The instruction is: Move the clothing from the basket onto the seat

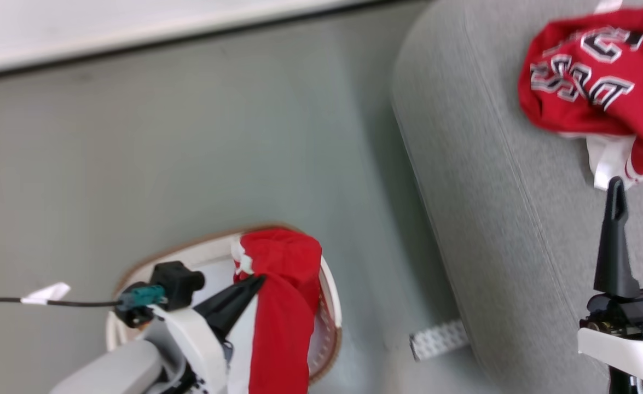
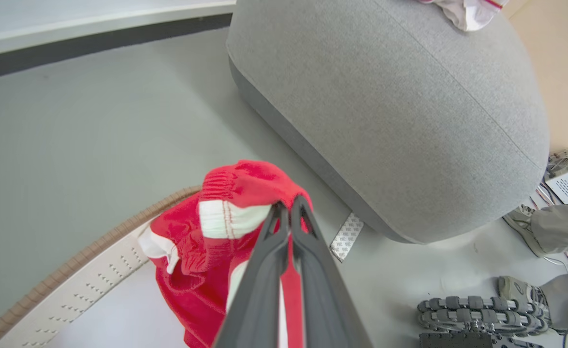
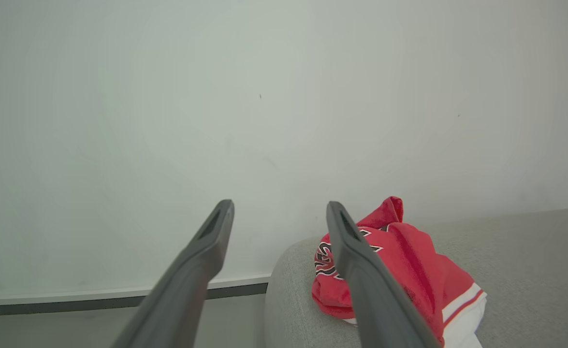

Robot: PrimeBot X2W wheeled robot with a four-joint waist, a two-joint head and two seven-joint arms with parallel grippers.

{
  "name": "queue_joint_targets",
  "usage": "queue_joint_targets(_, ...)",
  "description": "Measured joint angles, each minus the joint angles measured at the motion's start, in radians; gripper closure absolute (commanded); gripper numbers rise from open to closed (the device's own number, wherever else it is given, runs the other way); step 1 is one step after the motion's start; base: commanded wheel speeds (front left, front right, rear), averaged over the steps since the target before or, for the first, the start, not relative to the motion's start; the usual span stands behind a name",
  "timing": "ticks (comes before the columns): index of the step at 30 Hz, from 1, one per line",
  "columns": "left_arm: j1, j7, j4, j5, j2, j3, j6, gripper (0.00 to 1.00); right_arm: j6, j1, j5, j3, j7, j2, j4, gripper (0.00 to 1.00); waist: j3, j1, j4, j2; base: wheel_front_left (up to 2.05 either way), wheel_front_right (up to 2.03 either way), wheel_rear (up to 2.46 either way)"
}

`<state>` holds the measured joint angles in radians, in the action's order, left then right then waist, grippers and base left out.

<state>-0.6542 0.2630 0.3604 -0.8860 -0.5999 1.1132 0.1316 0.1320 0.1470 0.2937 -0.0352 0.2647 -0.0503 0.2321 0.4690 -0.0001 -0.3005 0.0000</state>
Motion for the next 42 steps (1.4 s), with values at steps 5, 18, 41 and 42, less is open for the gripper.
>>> queue_joint_targets(5, 0.044, 0.000, -0.027, 0.035, 0.049, -0.057, 0.000, 1.00, 0.000, 0.003, -0.018, 0.003, 0.000, 0.000, -0.058, 0.00, -0.098, 0.0000, 0.041, 0.0000, 0.00, 0.00, 0.00)
queue_joint_targets(18, 0.094, 0.000, -0.142, 0.142, 0.136, -0.205, 0.000, 1.00, 0.000, -0.014, -0.020, 0.023, 0.000, 0.000, -0.192, 0.00, -0.318, -0.0002, 0.160, 0.0000, 0.00, 0.00, 0.00)
queue_joint_targets(41, -0.008, -0.021, -0.257, 0.132, 0.184, -0.338, -0.050, 1.00, 0.000, -0.049, 0.007, 0.225, 0.000, 0.000, -0.308, 0.00, -0.476, -0.0001, 0.276, 0.0000, 0.00, 0.00, 0.00)
queue_joint_targets(42, -0.009, -0.023, -0.258, 0.132, 0.184, -0.338, -0.050, 1.00, 0.000, -0.049, 0.007, 0.234, 0.000, 0.000, -0.312, 0.00, -0.476, 0.0000, 0.278, 0.0000, 0.00, 0.00, 0.00)
